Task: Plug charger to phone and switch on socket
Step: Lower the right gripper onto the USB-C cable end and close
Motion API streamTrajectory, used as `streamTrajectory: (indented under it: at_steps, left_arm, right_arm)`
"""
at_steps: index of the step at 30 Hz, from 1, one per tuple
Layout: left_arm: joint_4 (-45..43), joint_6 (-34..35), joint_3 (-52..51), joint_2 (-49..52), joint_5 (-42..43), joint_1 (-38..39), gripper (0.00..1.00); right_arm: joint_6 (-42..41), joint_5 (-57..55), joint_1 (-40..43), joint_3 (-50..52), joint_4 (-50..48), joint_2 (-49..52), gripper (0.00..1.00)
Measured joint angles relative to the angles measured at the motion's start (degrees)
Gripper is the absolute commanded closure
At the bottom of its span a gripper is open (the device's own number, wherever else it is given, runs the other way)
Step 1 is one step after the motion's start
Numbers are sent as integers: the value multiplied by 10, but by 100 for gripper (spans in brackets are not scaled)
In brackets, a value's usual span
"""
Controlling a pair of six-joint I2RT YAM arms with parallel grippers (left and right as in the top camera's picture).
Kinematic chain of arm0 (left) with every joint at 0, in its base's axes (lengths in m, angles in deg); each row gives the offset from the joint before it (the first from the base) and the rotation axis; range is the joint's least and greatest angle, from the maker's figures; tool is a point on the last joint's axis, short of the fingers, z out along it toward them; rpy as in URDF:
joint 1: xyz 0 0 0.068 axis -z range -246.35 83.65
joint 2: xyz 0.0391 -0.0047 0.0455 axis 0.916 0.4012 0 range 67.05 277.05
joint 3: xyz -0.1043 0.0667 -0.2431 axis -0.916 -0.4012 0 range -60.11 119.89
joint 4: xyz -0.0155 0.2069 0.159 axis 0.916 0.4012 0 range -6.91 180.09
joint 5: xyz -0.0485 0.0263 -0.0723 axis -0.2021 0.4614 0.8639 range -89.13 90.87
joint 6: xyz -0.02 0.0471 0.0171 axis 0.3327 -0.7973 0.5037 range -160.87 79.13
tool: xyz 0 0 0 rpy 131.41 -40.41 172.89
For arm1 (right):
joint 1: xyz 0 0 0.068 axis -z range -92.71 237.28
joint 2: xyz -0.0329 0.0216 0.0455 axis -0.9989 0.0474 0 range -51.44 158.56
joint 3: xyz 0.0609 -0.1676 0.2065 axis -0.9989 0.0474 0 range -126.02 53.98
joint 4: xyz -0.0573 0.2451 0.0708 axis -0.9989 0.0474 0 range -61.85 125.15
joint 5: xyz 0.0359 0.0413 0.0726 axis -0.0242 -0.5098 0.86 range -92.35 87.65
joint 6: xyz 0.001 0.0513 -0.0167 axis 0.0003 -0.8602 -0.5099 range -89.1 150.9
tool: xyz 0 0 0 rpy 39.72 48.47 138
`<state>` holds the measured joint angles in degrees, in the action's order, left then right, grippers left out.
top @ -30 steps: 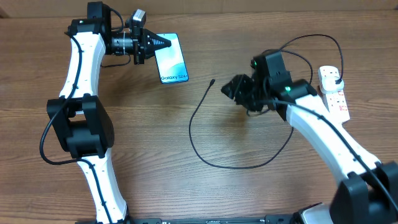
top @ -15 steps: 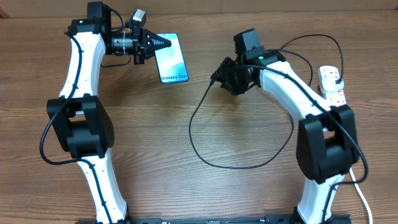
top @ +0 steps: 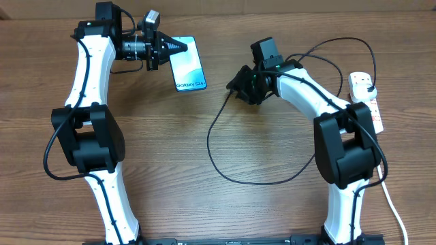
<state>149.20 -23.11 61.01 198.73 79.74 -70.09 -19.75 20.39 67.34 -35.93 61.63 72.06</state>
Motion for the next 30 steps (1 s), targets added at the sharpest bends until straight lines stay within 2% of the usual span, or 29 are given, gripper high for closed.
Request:
streamTrajectory:
  at_steps: [23,27,30]
  left_arm:
    - [0,0,0,0,0,0,96]
    - [0,0,0,0,0,0,96]
    - [0,0,0,0,0,0,95]
  right_arm:
    - [-7,-3,-16,-1,-51,43,60]
    - [-8,-7,-21,-1,-52,44,61]
    - [-7,-9,-25,-3,-50,46,66]
